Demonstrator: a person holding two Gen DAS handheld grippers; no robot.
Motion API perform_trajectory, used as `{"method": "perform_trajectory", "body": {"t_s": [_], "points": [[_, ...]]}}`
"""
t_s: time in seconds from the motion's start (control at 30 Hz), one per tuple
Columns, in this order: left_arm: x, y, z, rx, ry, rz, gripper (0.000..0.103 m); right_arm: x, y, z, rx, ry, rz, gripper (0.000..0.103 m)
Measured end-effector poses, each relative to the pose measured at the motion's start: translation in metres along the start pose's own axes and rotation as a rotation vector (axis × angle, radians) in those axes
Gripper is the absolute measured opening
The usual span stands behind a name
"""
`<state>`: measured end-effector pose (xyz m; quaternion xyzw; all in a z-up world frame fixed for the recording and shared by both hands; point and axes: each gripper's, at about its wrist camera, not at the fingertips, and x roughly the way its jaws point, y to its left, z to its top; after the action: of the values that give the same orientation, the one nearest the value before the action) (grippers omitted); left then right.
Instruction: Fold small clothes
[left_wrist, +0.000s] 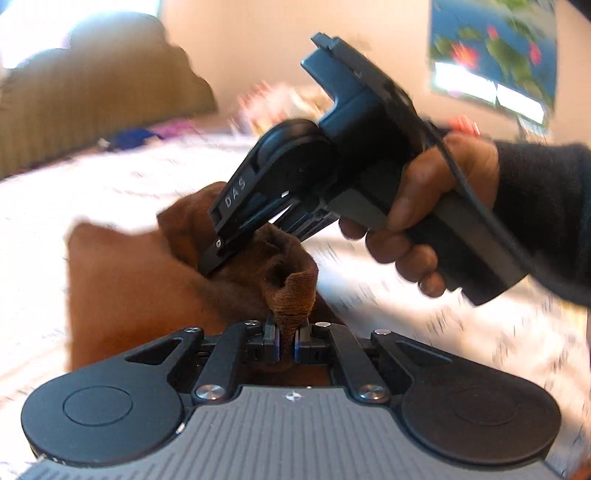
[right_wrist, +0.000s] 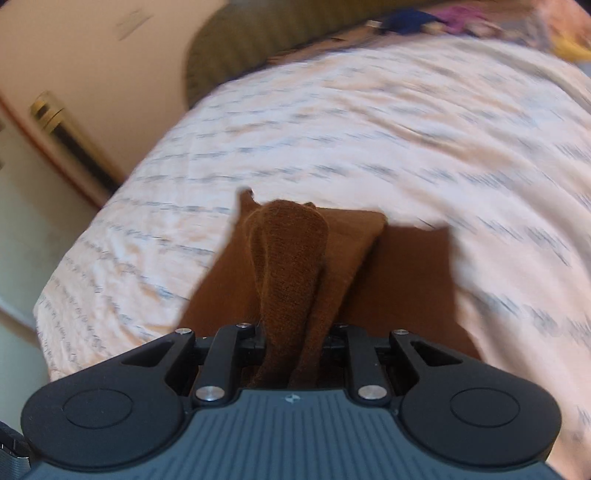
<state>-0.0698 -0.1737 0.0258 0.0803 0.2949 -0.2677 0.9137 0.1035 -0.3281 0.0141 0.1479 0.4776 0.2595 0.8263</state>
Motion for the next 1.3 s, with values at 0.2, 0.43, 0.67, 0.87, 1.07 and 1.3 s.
{"method": "perform_trajectory", "body": {"t_s": [0.2,0.43,0.67,0.87,1.07,1.3], "points": [[0.006,0.003,-0.012,0.058,0.032,-0.013,0.009,-0.005,-0.051,-0.025,0.255,-0.081,0.187,0.027],[-0.057,0.016,-0.014,0.024,-0.082,-0.121,0.069,-0.035,-0.061,-0.010,0.231,-0.234,0.155,0.041],[-0.077,0.028,-0.050,0.124,-0.038,0.105,0.066,-0.016,-0.056,-0.003,0.205,-0.189,0.151,0.041],[-0.082,0.046,-0.057,0.009,-0.001,0.188,0.052,-0.011,-0.042,-0.004,0.152,-0.180,0.140,0.040],[-0.072,0.041,-0.051,0.081,-0.049,0.255,0.051,-0.011,-0.039,-0.002,0.158,-0.169,0.116,0.039],[-0.092,0.065,-0.053,0.095,-0.074,0.258,0.014,-0.024,-0.040,-0.001,0.219,-0.175,0.108,0.013]]}}
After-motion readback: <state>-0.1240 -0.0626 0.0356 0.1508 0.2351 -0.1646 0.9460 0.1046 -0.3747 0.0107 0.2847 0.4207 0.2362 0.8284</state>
